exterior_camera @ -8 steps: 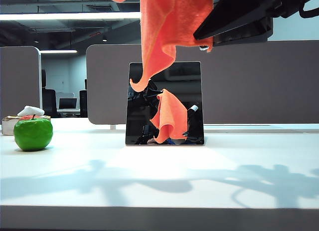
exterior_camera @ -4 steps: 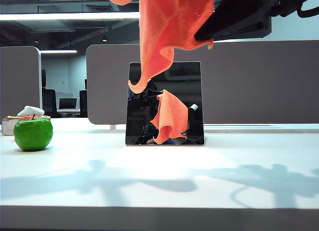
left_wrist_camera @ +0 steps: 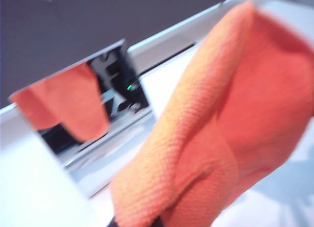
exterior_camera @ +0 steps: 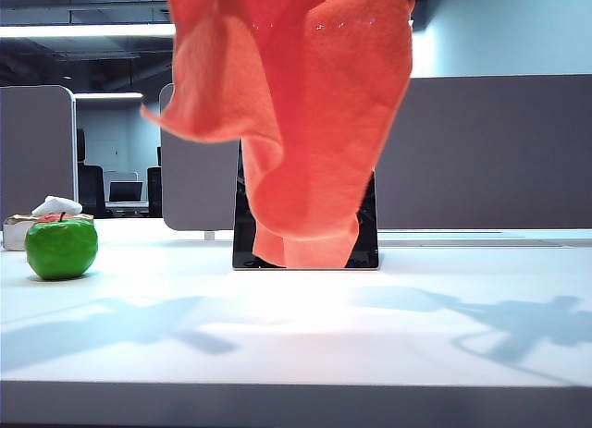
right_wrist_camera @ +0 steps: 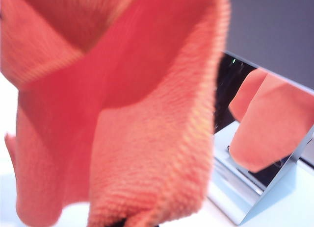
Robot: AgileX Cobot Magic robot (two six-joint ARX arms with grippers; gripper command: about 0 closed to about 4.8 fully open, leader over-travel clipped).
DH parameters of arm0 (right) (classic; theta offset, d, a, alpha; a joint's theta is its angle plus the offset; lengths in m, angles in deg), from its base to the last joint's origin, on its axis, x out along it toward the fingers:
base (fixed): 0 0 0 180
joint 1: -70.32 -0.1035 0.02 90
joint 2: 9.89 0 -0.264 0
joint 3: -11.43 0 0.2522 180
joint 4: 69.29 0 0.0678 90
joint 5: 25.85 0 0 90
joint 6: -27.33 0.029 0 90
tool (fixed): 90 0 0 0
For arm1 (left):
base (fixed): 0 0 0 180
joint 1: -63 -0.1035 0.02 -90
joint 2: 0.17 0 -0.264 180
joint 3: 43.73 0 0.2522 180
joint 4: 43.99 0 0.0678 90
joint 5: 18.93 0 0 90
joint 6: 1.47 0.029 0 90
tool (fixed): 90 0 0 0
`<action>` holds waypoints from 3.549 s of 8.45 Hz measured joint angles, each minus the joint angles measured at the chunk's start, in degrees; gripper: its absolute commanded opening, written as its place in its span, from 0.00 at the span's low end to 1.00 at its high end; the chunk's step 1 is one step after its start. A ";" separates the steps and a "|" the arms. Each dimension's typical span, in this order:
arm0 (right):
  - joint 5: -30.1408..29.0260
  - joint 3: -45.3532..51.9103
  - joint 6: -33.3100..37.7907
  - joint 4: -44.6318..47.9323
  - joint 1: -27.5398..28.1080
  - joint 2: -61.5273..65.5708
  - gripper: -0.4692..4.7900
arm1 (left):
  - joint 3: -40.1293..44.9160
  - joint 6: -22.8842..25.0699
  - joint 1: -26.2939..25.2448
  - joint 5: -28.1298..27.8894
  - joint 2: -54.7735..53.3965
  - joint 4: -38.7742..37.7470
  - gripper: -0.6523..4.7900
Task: Pick up the cloth from the table and use it to cover the mirror.
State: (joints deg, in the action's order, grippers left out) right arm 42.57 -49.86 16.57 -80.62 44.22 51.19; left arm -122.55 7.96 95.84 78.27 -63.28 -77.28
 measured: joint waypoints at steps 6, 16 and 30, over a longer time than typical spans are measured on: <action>2.49 0.00 -0.26 2.84 0.00 -6.93 0.07 | 0.02 0.22 -0.02 -13.64 -0.13 -6.51 0.11; 23.91 0.00 -1.07 -1.29 0.17 -6.99 0.07 | 0.02 2.56 0.00 13.94 -15.28 -6.95 0.48; 22.93 -0.17 -1.42 2.91 0.17 -3.54 0.08 | 0.00 0.33 -0.31 1.36 -16.33 12.96 0.11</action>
State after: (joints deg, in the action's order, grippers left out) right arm 65.49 -50.03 15.15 -77.71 44.39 47.65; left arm -122.55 8.29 95.54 79.63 -79.61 -64.32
